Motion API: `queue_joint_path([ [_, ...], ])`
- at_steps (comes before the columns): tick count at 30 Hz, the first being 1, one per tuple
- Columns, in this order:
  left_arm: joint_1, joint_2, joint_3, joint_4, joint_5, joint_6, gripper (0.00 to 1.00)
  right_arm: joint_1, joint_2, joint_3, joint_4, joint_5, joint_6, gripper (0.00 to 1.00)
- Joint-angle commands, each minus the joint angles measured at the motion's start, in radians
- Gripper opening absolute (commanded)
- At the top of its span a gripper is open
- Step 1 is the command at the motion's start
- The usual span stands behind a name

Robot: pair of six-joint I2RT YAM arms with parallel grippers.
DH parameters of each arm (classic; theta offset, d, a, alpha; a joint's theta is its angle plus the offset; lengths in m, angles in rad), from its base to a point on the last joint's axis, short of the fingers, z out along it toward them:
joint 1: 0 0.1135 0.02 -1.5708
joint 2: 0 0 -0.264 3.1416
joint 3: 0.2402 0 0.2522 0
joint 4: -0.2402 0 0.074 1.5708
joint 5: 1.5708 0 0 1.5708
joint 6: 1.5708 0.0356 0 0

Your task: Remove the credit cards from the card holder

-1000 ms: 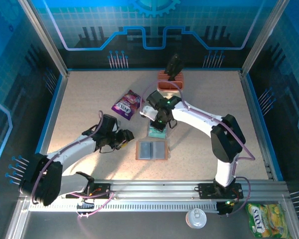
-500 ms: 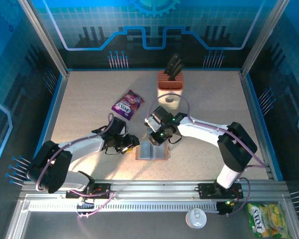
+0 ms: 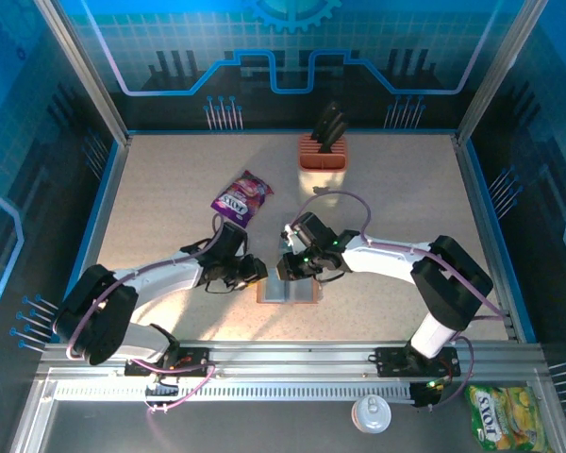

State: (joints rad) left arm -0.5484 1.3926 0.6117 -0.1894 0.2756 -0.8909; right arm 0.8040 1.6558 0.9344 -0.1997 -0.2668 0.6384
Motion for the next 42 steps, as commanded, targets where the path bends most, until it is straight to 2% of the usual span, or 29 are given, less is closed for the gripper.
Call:
queue_joint_path([
  [1, -0.011, -0.008, -0.009, -0.022, -0.028, 0.000, 0.25, 0.014, -0.015, 0.003, -0.021, -0.011, 0.046, 0.18],
  [6, -0.015, -0.003, -0.018, -0.020, -0.031, -0.005, 0.17, 0.014, -0.002, 0.001, -0.029, -0.033, 0.056, 0.20],
  [18, -0.021, 0.042, -0.028, -0.005, -0.023, -0.007, 0.11, 0.014, 0.029, -0.019, 0.037, -0.079, 0.117, 0.27],
  [42, -0.021, 0.079, -0.019, -0.030, -0.034, 0.015, 0.10, 0.027, 0.099, -0.037, 0.100, -0.165, 0.206, 0.31],
])
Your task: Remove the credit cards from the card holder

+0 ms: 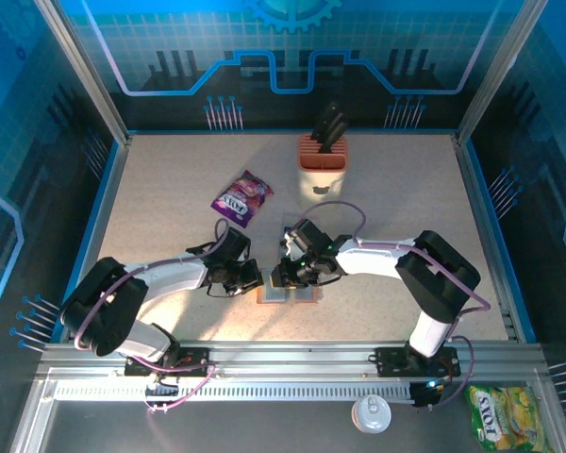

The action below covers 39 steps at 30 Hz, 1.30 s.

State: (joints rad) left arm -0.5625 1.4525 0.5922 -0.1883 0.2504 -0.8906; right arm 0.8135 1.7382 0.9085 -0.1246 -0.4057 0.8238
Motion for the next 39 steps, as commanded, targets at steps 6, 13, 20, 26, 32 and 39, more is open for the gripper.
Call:
queue_joint_path([
  [6, -0.006, 0.020, 0.000, -0.036, -0.012, 0.018, 0.10, 0.016, 0.042, 0.009, -0.047, 0.008, 0.027, 0.31],
  [13, -0.006, 0.024, 0.011, -0.049, -0.016, 0.028, 0.10, 0.016, 0.019, 0.002, -0.090, 0.062, 0.023, 0.31],
  [20, -0.006, 0.023, 0.016, -0.063, -0.022, 0.037, 0.10, 0.012, -0.004, -0.013, -0.111, 0.093, 0.021, 0.31],
  [26, -0.007, 0.016, 0.018, -0.069, -0.025, 0.038, 0.10, 0.005, -0.017, -0.052, -0.078, 0.090, 0.036, 0.31],
  [32, -0.006, -0.003, 0.038, -0.098, -0.027, 0.039, 0.10, 0.001, -0.028, -0.086, -0.022, 0.068, 0.050, 0.31],
  [39, -0.006, -0.076, 0.084, -0.161, -0.034, 0.041, 0.12, -0.007, -0.036, -0.104, 0.010, 0.053, 0.051, 0.31],
])
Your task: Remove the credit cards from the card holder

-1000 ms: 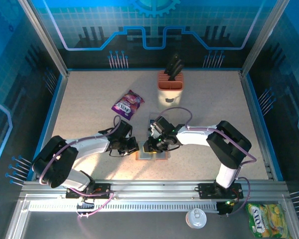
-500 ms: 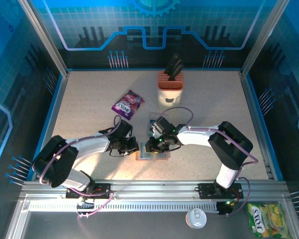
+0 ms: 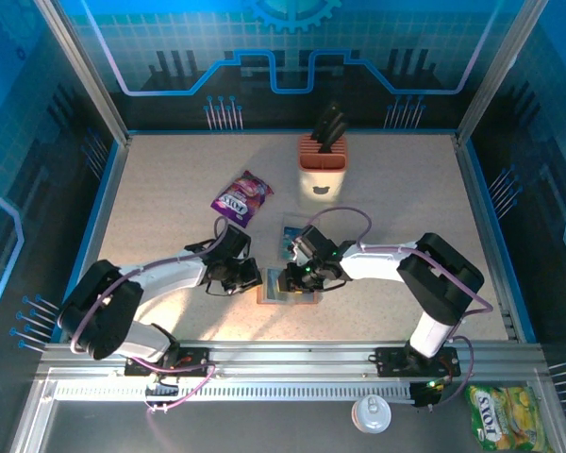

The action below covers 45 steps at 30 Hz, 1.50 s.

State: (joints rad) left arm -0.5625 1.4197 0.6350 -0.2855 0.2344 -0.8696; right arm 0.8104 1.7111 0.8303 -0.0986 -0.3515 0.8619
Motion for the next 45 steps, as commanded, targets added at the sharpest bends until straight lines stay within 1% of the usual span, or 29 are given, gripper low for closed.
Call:
queue_joint_path([
  [1, -0.005, -0.054, 0.046, -0.068, -0.017, 0.017, 0.13, -0.007, -0.010, -0.030, -0.013, -0.002, 0.013, 0.31],
  [6, -0.012, -0.081, 0.047, -0.030, 0.017, -0.018, 0.18, -0.014, -0.015, -0.046, 0.012, -0.011, 0.018, 0.31],
  [9, -0.026, -0.074, 0.047, -0.004, 0.025, -0.037, 0.21, -0.022, -0.020, -0.062, 0.039, -0.019, 0.027, 0.31],
  [13, -0.038, -0.051, 0.040, 0.035, 0.044, -0.064, 0.24, -0.033, -0.026, -0.091, 0.088, -0.040, 0.042, 0.31],
  [16, -0.056, -0.044, 0.033, 0.055, 0.038, -0.082, 0.27, -0.042, -0.027, -0.115, 0.139, -0.069, 0.059, 0.28],
  [25, -0.078, -0.014, 0.013, 0.123, 0.047, -0.126, 0.32, -0.066, -0.022, -0.172, 0.255, -0.116, 0.100, 0.25],
  [30, -0.083, 0.023, 0.002, 0.149, 0.049, -0.133, 0.33, -0.071, -0.018, -0.189, 0.283, -0.128, 0.108, 0.22],
  [37, -0.091, 0.041, -0.012, 0.172, 0.037, -0.143, 0.36, -0.077, -0.020, -0.200, 0.303, -0.139, 0.116, 0.21],
  [41, -0.091, 0.054, -0.021, 0.182, 0.033, -0.146, 0.36, -0.077, -0.016, -0.203, 0.317, -0.145, 0.121, 0.21],
  [45, -0.091, 0.068, -0.043, 0.241, 0.056, -0.170, 0.34, -0.078, -0.010, -0.204, 0.328, -0.150, 0.125, 0.21],
])
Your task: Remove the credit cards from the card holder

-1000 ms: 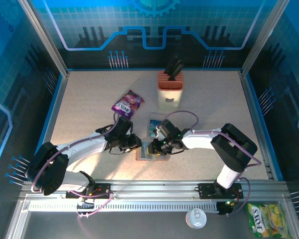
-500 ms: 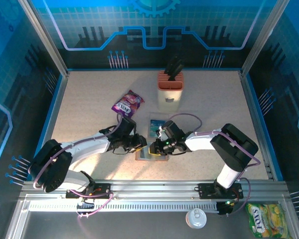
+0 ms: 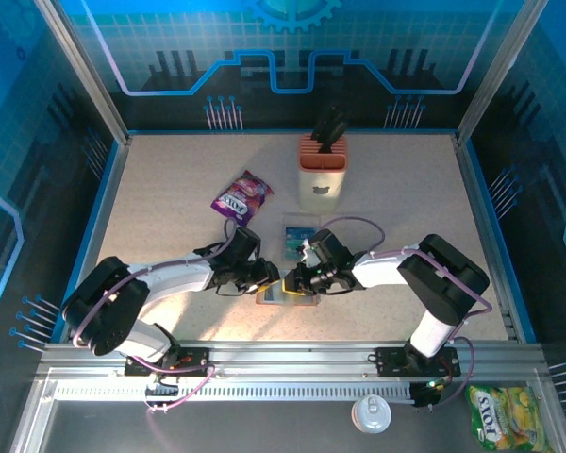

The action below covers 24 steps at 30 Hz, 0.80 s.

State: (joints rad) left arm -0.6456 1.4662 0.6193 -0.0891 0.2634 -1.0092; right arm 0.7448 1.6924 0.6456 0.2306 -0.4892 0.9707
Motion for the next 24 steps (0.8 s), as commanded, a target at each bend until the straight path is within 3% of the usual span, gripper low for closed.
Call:
queue_joint_path([
  [1, -0.008, 0.024, -0.032, 0.057, 0.032, -0.035, 0.32, -0.012, 0.010, -0.020, 0.003, -0.016, 0.018, 0.21],
  [8, -0.009, 0.038, -0.026, 0.082, 0.045, -0.042, 0.24, -0.012, 0.015, -0.018, 0.012, -0.019, 0.024, 0.21],
  [16, -0.009, 0.029, -0.021, 0.078, 0.051, -0.038, 0.22, 0.008, -0.056, 0.006, -0.014, 0.011, -0.016, 0.23],
  [24, -0.011, -0.008, 0.015, 0.019, 0.040, -0.017, 0.25, 0.001, -0.184, 0.067, -0.238, 0.117, -0.113, 0.26],
])
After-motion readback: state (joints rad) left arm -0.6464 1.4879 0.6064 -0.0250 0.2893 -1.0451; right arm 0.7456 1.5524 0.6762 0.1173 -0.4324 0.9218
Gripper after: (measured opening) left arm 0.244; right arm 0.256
